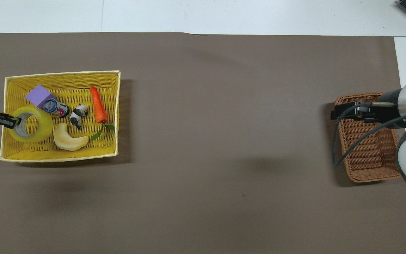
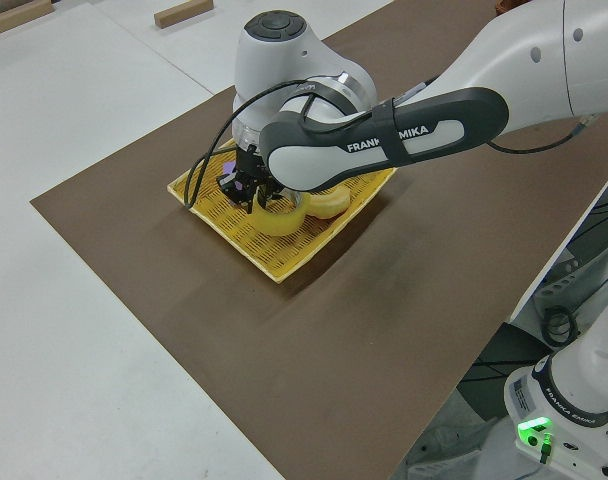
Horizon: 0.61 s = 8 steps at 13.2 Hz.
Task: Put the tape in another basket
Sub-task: 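Lift the tape with the left gripper while the right gripper reaches forward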
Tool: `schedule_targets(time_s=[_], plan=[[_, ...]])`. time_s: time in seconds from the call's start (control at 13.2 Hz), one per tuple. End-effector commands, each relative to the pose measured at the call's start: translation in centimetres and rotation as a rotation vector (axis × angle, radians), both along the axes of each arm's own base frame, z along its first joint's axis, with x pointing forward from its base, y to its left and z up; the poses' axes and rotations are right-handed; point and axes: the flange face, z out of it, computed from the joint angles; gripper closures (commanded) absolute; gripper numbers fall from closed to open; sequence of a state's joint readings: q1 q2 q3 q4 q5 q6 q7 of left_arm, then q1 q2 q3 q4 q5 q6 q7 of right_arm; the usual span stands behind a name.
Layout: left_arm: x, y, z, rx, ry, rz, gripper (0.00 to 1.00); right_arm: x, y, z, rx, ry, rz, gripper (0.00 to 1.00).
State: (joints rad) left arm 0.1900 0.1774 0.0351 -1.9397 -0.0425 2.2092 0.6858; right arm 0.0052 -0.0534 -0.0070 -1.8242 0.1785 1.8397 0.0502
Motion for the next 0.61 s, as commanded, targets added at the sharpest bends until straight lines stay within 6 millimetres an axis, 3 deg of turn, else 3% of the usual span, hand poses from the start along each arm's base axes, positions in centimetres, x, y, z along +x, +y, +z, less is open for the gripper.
schedule_targets(time_s=[0.0, 0.15, 0.53], plan=[[-0.8, -3.5, 4.1, -0.043, -0.012, 0.019, 1.0, -0.6, -0.4, -0.5, 0.124, -0.021, 0.027, 0.0], [-1.0, -7.6, 5.1, -0.084, 0.002, 0.083, 1.0, -0.6, 0.6, -2.2, 0.185, -0.007, 0.066, 0.0], [-0.5, -19.4, 5.2, -0.185, -0.002, 0.244, 1.0, 0.1, 2.8, -6.1, 0.389, -0.035, 0.126, 0.0]])
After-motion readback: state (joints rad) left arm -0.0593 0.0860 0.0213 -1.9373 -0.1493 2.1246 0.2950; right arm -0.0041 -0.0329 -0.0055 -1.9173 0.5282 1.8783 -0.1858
